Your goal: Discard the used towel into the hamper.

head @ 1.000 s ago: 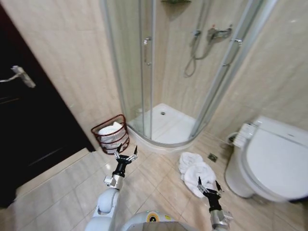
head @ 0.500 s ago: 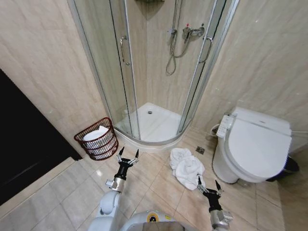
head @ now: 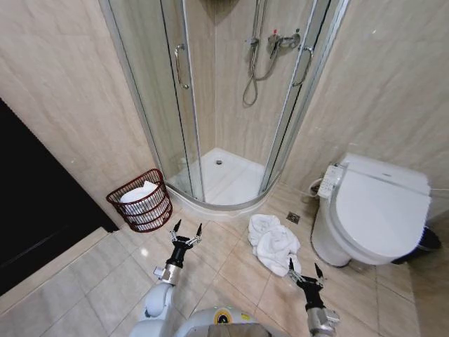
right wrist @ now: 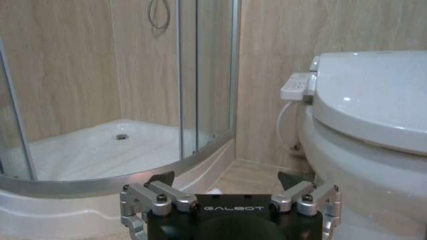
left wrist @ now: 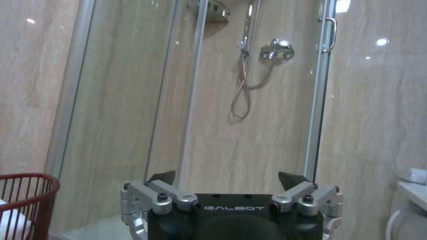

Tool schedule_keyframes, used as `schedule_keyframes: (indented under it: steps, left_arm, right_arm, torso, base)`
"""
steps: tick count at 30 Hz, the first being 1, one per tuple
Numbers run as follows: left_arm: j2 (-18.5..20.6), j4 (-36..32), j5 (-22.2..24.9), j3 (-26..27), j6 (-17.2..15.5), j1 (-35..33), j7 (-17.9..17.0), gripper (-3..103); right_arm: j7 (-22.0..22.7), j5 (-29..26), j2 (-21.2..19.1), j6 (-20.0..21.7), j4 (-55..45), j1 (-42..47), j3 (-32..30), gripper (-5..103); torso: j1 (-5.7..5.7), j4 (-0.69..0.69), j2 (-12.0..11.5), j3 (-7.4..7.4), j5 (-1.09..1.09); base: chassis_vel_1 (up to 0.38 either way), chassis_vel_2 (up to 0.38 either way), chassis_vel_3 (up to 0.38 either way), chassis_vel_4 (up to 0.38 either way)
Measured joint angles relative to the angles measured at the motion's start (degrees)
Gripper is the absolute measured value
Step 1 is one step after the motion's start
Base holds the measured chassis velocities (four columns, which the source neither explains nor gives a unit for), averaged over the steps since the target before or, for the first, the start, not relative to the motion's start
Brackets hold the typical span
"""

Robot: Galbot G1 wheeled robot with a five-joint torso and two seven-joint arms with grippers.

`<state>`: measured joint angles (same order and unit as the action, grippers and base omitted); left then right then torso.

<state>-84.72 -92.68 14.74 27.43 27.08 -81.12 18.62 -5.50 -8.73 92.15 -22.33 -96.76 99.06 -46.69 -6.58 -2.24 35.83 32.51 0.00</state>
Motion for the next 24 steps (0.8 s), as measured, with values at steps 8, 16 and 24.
schedule_keyframes:
  steps: [8, 16, 24]
  left_arm:
    - [0.1, 0.51, 0.14, -0.01, -0.11, 0.71, 0.0, 100]
    - [0.27, 1.21, 0.19, -0.27, -0.23, 1.33, 0.1, 100]
    - [0.66, 1.79, 0.32, -0.37, -0.35, 1.92, 0.18, 100]
  right_arm:
    - [-0.71, 0.28, -0.01, -0.27, -0.1, -0.35, -0.11, 100]
    - [-0.81, 0.78, -0.01, -0.28, 0.1, -0.55, -0.4, 100]
    - [-0.81, 1.37, -0.01, -0.15, 0.35, -0.93, -0.61, 100]
  torso:
    - [0.92, 0.0, -1.98, -1.06, 0.0]
    - [1.89, 0.0, -3.93, -2.04, 0.0]
    - [2.72, 0.0, -5.82, -3.11, 0.0]
  base:
    - [0.0, 0.0, 0.0, 0.0]
    - [0.0, 0.0, 0.0, 0.0]
    - [0.0, 0.0, 0.0, 0.0]
